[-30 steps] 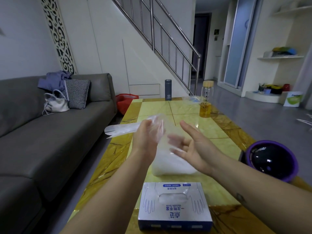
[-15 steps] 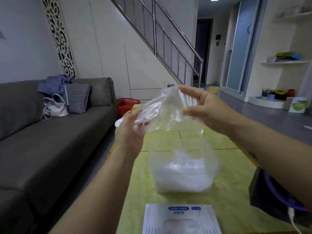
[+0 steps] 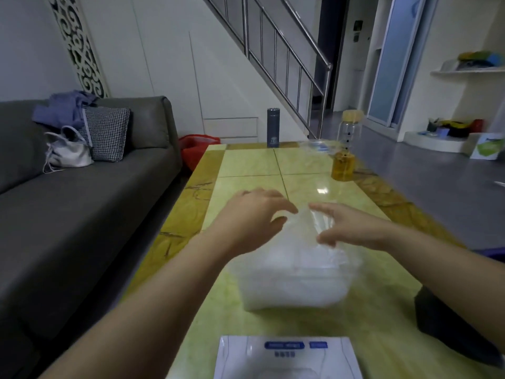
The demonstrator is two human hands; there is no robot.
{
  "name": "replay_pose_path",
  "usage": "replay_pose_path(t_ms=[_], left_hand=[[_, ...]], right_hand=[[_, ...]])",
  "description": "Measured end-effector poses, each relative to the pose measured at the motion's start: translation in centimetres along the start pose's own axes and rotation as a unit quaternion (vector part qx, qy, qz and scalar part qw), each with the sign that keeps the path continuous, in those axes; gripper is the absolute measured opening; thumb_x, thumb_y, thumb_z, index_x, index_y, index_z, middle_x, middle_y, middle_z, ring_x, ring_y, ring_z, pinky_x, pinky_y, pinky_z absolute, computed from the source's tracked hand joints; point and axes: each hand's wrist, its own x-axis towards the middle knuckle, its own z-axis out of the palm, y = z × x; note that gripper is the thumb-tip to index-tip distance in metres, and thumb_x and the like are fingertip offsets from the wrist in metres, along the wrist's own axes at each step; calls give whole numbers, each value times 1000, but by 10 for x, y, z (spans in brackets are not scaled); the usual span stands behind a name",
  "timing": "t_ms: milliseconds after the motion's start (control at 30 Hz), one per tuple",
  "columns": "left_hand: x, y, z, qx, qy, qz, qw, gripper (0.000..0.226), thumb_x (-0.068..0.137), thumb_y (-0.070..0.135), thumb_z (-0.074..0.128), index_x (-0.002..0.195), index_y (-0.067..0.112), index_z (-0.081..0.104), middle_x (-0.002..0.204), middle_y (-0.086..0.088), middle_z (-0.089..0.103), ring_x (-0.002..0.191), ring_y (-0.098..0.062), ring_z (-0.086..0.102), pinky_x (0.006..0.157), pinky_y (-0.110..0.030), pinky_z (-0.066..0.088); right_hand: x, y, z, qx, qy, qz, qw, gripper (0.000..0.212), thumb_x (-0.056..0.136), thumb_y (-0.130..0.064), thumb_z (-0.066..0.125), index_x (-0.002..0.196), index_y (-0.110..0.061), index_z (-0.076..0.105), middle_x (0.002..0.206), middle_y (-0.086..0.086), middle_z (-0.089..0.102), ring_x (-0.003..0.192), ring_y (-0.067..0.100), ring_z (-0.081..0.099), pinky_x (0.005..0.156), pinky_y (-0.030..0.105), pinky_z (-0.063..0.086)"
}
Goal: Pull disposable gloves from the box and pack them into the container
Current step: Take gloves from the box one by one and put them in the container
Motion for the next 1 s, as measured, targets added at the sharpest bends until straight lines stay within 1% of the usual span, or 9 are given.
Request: replay_pose_path(t_ms=[100,200,300,400,533,633,767,900,1000], left_hand=[[14,1,19,12,-233,-35,972,36,95,40,51,131,35,53,139,10,50,124,-14,47,103,-34,35],[21,-1,42,7,-353,-65,933,43,95,37,53,136,28,50,143,2,47,128,-19,45,103,-31,34],[25,-3,55,1,-383,-67,921,45,94,36,55,138,27,49,145,2,45,129,-20,43,104,-31,33],[27,-5,66,3,-399,-60,915,45,95,33,55,139,27,47,144,1,45,128,-20,44,101,-28,33],[29,-6,80,5,-414,-57,909,45,96,27,53,141,26,45,144,-2,44,128,-22,44,101,-29,34],[29,-7,94,11,-428,-58,902,44,98,22,50,141,27,44,146,-2,41,128,-23,43,101,-29,34],[33,-18,118,17,-508,-90,856,49,99,16,40,145,33,36,154,-4,28,135,-26,36,107,-36,31],[33,-28,129,66,-532,-113,836,62,94,57,37,148,25,32,155,-5,25,139,-29,29,111,-43,24],[33,-27,127,47,-535,-119,835,58,96,51,40,148,26,32,156,-6,25,140,-28,28,112,-42,23]], right_hand=[[3,3,1,-41,-15,16,999,81,81,-6,69,149,-22,28,140,5,44,71,7,65,68,20,53],[5,-4,4,-131,-51,30,990,81,81,-12,71,149,-22,27,140,4,46,85,9,65,76,22,53],[5,-15,7,-319,-11,29,947,77,81,-28,73,147,-26,32,154,7,24,130,24,43,100,33,42],[2,-26,14,-483,93,-62,868,52,84,-33,68,133,-25,51,145,9,34,129,28,35,100,39,38],[13,-19,38,-384,-88,-33,919,64,83,-34,71,139,-17,45,137,3,48,120,24,51,95,36,47],[31,0,50,-394,-200,36,896,89,73,-45,78,146,-18,33,145,3,37,125,26,46,97,40,46],[50,20,57,-436,-237,62,866,84,70,-40,82,140,-16,41,139,8,40,119,31,49,95,46,46],[60,28,62,-450,-247,58,856,53,87,-21,66,135,-13,46,138,8,45,119,29,50,99,43,44],[56,20,59,-454,-251,66,853,51,88,-13,63,136,-11,46,140,9,45,122,29,49,98,37,43]])
